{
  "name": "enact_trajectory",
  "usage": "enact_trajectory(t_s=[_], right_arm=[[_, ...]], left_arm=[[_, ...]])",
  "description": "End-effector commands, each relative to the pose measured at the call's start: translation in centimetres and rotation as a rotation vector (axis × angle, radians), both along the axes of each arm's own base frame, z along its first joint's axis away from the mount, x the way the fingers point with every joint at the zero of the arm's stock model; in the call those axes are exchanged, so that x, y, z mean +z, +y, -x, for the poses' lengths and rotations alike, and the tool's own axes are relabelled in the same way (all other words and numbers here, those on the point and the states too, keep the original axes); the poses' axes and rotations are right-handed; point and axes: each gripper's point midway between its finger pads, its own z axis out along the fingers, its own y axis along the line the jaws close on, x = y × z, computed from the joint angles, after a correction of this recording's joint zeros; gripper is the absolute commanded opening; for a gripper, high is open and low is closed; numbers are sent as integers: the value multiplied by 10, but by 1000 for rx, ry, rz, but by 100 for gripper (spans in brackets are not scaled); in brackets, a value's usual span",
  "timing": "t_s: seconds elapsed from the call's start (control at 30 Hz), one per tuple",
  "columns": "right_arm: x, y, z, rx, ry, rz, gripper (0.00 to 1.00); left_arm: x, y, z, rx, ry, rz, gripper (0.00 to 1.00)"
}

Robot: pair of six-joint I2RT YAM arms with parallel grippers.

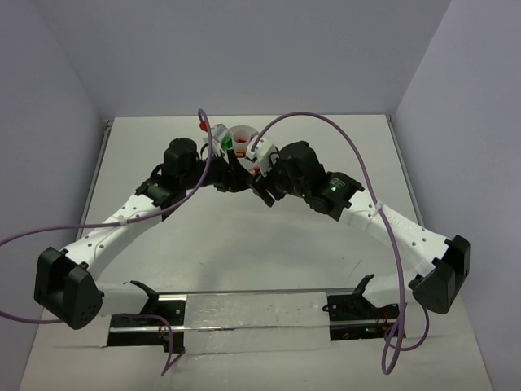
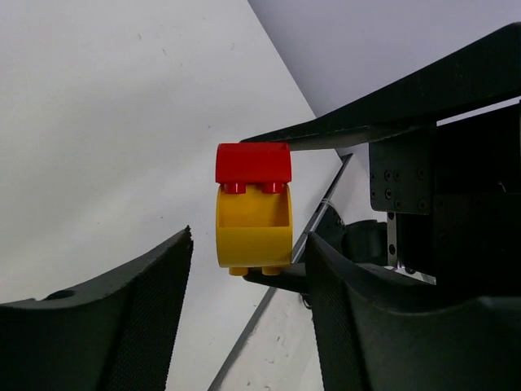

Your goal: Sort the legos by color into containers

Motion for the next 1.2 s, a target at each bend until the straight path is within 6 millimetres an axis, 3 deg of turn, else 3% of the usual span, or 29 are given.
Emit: enact_trajectory(t_s=[0.0,0.27,0.37,0.4,0.57,0.6,0.63,0.83,0.97,1.03,1.17], right_arm=[[40,4,-10,-31,-125,-66,0],[44,4,-13,-49,-166,-48,0],[43,3,-13,-53,-169,-43,2],[43,3,-13,-51,-167,-41,9],[39,-2,-6,-28,-139,-17,82],[35,-4,-2,-9,-120,-4,94],[34,-6,1,11,-102,7,100],[39,-28,13,125,33,-39,100],[45,-35,18,208,122,-100,100],[58,-32,27,290,165,-157,100],[60,-28,50,428,259,-157,100]], left_arm=[[10,-8,8,-45,-5,33,61],[3,-16,15,-110,55,47,30],[-3,-16,19,-127,72,42,4],[-4,-15,19,-125,66,40,1],[7,-4,22,-135,-98,-4,0],[9,1,24,-150,-168,-34,0],[10,5,27,-174,-224,-64,0],[4,22,49,-396,-442,-147,0],[-4,30,67,-531,-496,-91,0],[-3,33,77,-601,-523,-37,0],[-7,34,76,-633,-545,-43,0]])
